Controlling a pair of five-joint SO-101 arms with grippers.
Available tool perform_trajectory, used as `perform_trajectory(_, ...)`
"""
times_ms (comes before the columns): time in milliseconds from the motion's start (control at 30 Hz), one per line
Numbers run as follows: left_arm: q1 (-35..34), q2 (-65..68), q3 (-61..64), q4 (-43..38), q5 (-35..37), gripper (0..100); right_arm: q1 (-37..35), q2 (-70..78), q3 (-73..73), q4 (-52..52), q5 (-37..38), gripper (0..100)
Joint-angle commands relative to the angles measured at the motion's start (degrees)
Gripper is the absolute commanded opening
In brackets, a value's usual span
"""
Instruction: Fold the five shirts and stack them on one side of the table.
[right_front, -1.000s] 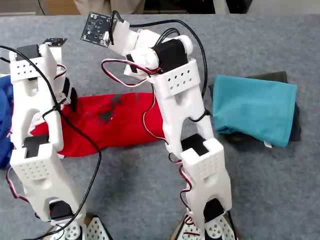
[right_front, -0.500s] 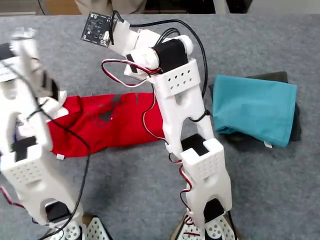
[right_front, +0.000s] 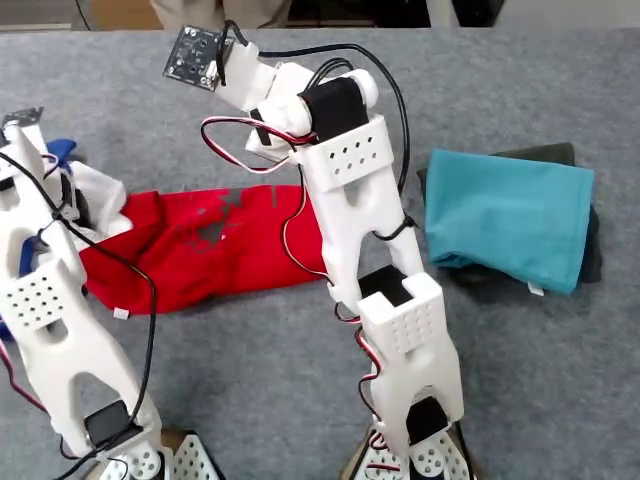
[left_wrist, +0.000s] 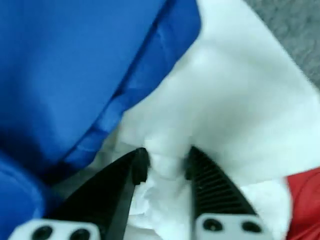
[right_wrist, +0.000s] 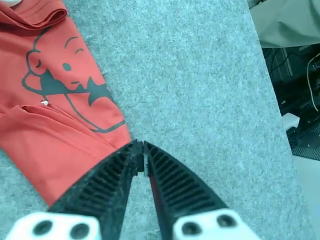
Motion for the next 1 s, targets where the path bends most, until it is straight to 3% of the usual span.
perform_trajectory(0,-0.70,0.84,-13.01,4.92,0.53,3,0.40,-0.22,-2.15,0.70,-0.79,0.2)
perform_trajectory(233,-5.54,0.84,-45.01,8.79,10.11,2,0.31,-0.04,-2.07,0.79,-0.88,0.2)
perform_trajectory(500,-16.26,-2.77,-42.02,7.82,10.55,2,0.57,-0.04,-2.07,0.79,-0.88,0.2)
perform_trajectory(633,-17.05,-1.89,-41.76,8.18,10.46,2,0.31,-0.04,-2.07,0.70,-0.88,0.2)
perform_trajectory(700,-16.35,-0.84,-41.76,8.79,10.46,6,0.31,-0.04,-2.07,0.70,-0.88,0.2)
perform_trajectory(833,-15.03,-0.13,-41.76,8.88,10.99,25,0.57,-0.04,-2.07,0.79,-0.88,0.2)
perform_trajectory(967,-13.01,-1.10,-42.02,8.97,10.73,26,0.75,-1.27,-2.15,0.97,-0.88,0.2)
